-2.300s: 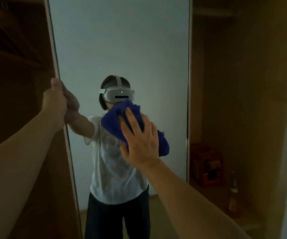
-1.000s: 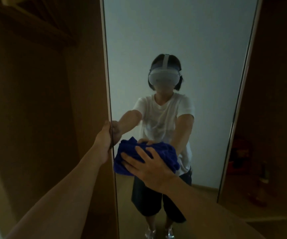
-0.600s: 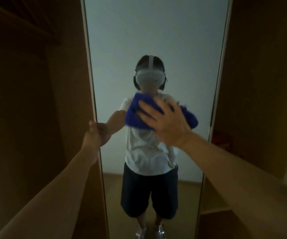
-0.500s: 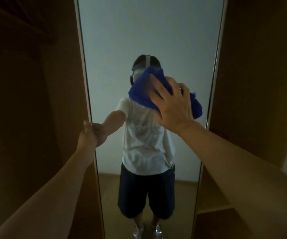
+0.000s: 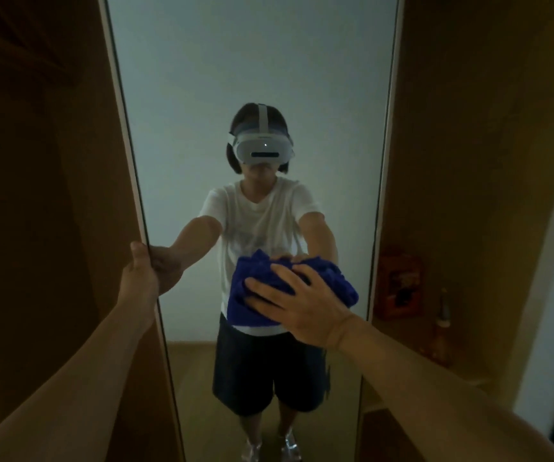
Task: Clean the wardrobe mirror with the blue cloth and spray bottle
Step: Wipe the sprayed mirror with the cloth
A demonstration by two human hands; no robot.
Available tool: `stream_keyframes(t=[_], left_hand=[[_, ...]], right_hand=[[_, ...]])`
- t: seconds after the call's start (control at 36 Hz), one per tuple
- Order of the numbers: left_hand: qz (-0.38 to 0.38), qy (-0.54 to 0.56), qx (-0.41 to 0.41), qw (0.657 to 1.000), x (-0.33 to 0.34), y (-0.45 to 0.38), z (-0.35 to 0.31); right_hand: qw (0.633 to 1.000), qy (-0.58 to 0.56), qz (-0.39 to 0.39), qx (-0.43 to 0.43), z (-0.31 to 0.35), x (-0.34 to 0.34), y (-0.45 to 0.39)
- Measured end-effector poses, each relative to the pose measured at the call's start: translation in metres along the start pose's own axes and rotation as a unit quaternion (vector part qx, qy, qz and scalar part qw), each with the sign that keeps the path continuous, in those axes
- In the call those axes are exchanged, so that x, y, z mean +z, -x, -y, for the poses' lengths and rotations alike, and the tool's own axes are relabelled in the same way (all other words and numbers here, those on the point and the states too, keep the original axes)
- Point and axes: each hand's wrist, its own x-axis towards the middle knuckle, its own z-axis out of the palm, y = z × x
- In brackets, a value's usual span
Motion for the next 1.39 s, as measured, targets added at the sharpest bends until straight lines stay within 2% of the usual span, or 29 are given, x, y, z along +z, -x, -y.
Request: stream_keyframes(t=[0.08,0.28,0.33,0.39,0.61,0.75,0.94,1.03,1.14,1.25,1.31,1.39], left_hand=[[-0.061,-0.01,-0.003,0.998,0.006,0.001,-0.003],[-0.042,-0.017,0.014,0.999,0.0,0.001,0.005],[-0.046,0.003,0.003,0.999,0.0,0.0,0.002],[-0.014,0.027,0.017,0.999,-0.002,0.0,0.004],[-0.039,0.009,0.055,0.998,-0.005,0.006,0.007],[-0.067,-0.01,0.07,0.995,-0.001,0.011,0.004],[-0.016,0.025,0.093,0.995,-0.015,0.031,0.011],[0.017,-0.016,0.096,0.995,-0.026,0.05,0.045],[0.014,-0.029,0.065,0.997,-0.038,0.087,0.109],[0.026,-0.053,0.042,0.997,-0.045,0.093,0.126],[0.028,-0.083,0.067,0.994,-0.052,0.093,0.137],[0.027,-0.112,0.091,0.989,-0.055,0.101,0.157]], right_hand=[[0.997,0.007,-0.049,0.062,-0.028,-0.015,-0.008],[0.954,0.015,-0.12,0.273,-0.089,-0.039,-0.036],[0.938,0.009,-0.134,0.32,-0.091,-0.038,-0.035],[0.923,0.005,-0.144,0.356,-0.088,-0.036,-0.034],[0.857,-0.042,-0.147,0.492,-0.056,-0.023,-0.023],[0.858,-0.08,-0.137,0.488,-0.018,-0.007,-0.002],[0.896,-0.086,-0.131,0.416,0.048,0.037,0.038],[0.914,-0.093,-0.117,0.377,0.077,0.053,0.049],[0.937,-0.082,-0.106,0.324,0.078,0.054,0.054],[0.955,-0.063,-0.11,0.269,0.054,0.04,0.056],[0.949,-0.041,-0.112,0.293,0.037,0.036,0.053],[0.912,-0.032,-0.128,0.387,0.019,0.031,0.047]])
